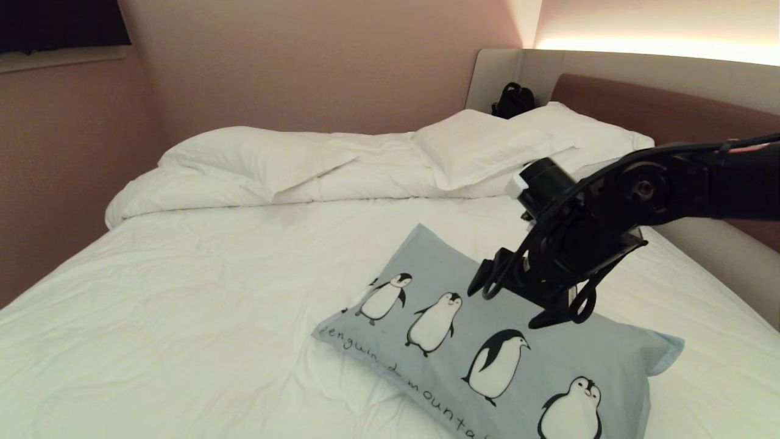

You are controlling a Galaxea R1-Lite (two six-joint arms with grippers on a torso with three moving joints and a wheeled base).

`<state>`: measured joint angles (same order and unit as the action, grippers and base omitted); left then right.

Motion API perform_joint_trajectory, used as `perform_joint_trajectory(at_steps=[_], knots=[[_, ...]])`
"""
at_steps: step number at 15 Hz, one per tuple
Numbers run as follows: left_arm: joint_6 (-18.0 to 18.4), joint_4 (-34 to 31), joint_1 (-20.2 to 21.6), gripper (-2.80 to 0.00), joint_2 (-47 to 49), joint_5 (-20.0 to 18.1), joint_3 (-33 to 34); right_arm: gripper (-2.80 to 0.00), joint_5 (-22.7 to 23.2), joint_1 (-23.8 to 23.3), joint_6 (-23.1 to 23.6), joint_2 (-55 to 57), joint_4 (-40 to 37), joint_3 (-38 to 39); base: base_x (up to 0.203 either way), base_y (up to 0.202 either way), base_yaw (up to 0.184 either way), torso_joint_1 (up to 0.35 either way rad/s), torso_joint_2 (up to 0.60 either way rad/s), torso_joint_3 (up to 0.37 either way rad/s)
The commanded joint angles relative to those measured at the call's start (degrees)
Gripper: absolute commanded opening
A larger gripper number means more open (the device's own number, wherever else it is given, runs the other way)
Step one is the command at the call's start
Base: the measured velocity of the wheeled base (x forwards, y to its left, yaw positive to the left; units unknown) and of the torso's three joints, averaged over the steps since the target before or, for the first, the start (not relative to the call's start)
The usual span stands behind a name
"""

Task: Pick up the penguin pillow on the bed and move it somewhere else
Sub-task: Pick up the pillow

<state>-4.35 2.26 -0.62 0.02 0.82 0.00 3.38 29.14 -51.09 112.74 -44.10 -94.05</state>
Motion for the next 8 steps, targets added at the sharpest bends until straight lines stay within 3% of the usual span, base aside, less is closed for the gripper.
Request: perform_joint_trajectory(at_steps=[1, 4, 8], knots=[[-0.04, 0.03, 0.01, -2.8, -0.02, 0.06, 0.0, 0.0, 0.05, -0.04, -9.89, 2.72, -2.78, -0.17, 0.0, 0.0, 0.0, 0.0, 0.0, 0.0], [-0.04, 0.03, 0.01, -2.8, -0.02, 0.06, 0.0, 0.0, 0.61, -0.67, -12.98, 4.65, -2.26, -0.17, 0.0, 0.0, 0.0, 0.0, 0.0, 0.0], [-0.04, 0.03, 0.01, -2.8, -0.02, -0.01, 0.0, 0.0, 0.72, -1.9, -13.25, 6.89, 1.83, -0.18, 0.0, 0.0, 0.0, 0.0, 0.0, 0.0]])
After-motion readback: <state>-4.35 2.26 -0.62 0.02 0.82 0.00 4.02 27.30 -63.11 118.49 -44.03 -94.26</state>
